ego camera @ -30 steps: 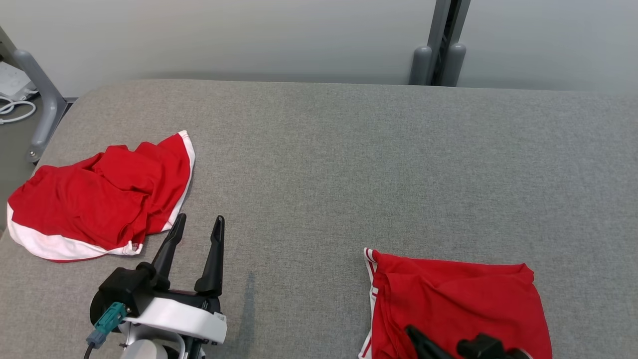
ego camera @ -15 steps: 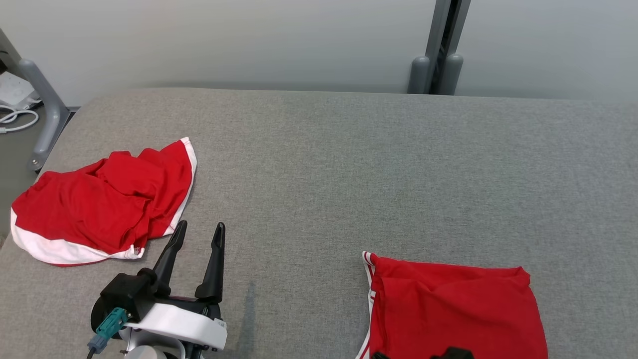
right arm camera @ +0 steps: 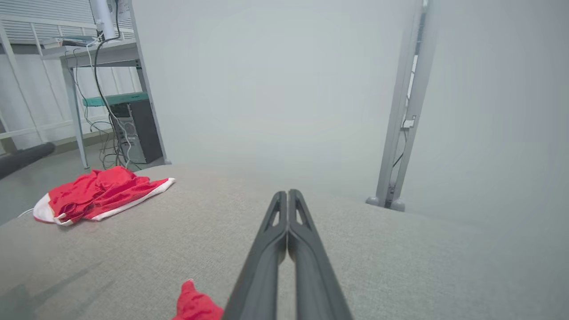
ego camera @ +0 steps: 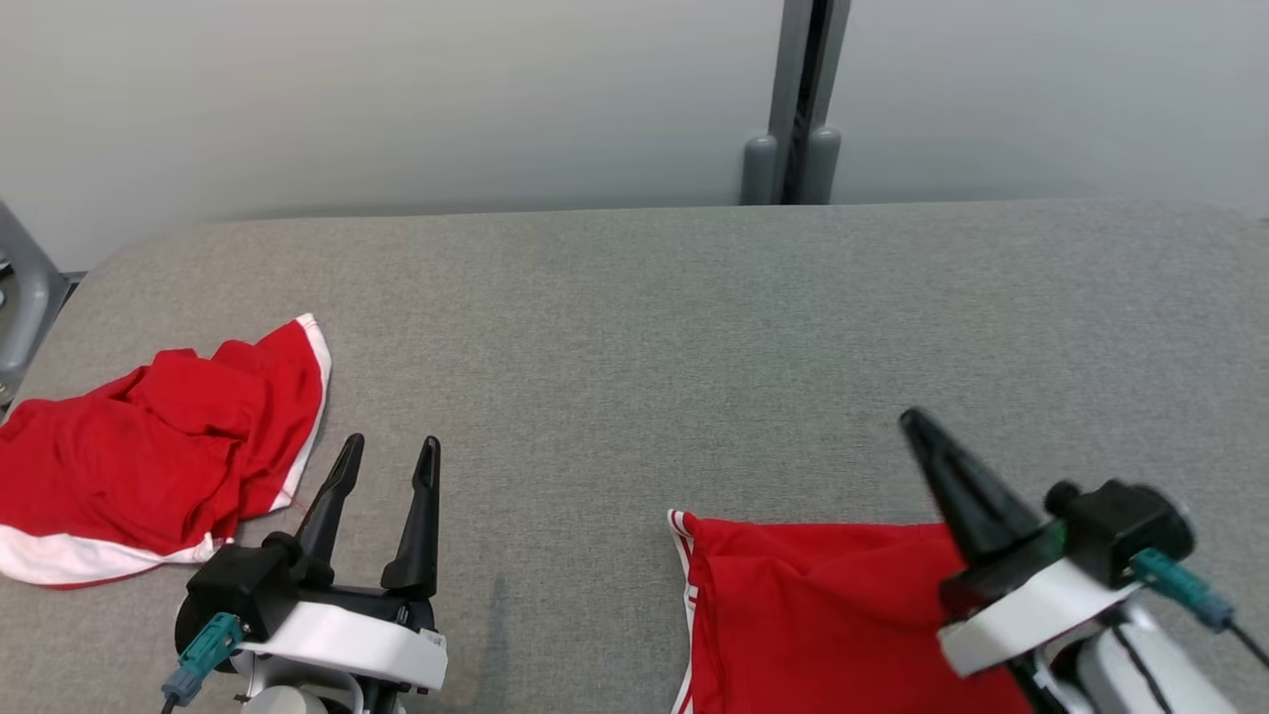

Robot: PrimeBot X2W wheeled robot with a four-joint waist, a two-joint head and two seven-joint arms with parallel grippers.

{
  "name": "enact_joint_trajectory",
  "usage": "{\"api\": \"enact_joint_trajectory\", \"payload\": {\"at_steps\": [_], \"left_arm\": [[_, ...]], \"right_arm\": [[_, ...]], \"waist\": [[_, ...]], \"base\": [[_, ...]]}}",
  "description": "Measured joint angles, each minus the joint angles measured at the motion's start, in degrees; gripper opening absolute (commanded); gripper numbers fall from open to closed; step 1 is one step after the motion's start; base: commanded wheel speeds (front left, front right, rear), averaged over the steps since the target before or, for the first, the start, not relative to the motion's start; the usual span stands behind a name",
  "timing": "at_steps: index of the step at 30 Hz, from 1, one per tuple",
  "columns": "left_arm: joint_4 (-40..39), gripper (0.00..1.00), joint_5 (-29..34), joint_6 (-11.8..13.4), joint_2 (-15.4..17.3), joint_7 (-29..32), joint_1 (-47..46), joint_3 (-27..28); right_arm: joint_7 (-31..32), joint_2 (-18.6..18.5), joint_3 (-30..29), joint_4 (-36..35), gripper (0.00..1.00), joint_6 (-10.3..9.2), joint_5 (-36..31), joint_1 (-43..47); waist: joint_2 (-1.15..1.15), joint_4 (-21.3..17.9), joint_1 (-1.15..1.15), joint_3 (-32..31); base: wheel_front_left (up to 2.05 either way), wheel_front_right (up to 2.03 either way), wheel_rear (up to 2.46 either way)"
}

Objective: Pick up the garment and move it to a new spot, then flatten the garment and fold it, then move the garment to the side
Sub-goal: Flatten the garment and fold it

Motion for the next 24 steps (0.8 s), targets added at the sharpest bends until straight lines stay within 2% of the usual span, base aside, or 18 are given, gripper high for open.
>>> {"api": "enact_joint_trajectory", "payload": {"at_steps": [7,16,17,18,24], "left_arm": [[-0.81,1.0,-0.66,0.81,-0.01,0.0,0.14,-0.18],[-0.69,1.0,-0.4,1.22,0.01,0.0,1.2,0.78],[-0.69,1.0,-0.4,1.3,0.01,0.0,1.48,0.82],[-0.65,1.0,-0.4,1.35,0.03,0.0,1.82,0.79],[0.12,1.0,0.11,1.48,0.0,0.0,3.14,0.75]], "right_arm": [[0.01,0.02,-11.56,-3.9,0.0,0.0,-12.46,-0.09],[0.0,5.46,-22.53,-4.95,0.0,0.01,-16.64,5.48],[0.0,6.01,-23.93,-4.21,0.47,0.01,-17.29,6.03],[0.01,6.44,-24.84,-3.61,1.0,0.0,-18.08,6.5],[0.0,8.72,-26.71,-2.32,1.0,0.01,-17.41,6.85]], "waist": [[0.0,-1.75,0.0,-0.84],[0.0,-2.21,0.0,-1.35],[0.0,-2.25,0.0,-1.41],[0.0,-2.3,0.0,-1.45],[0.0,-2.67,0.0,-1.53]], "base": [[0.0,0.0,0.0],[0.0,0.0,0.0],[0.0,0.0,0.0],[0.0,0.0,0.0],[0.0,0.0,0.0]]}}
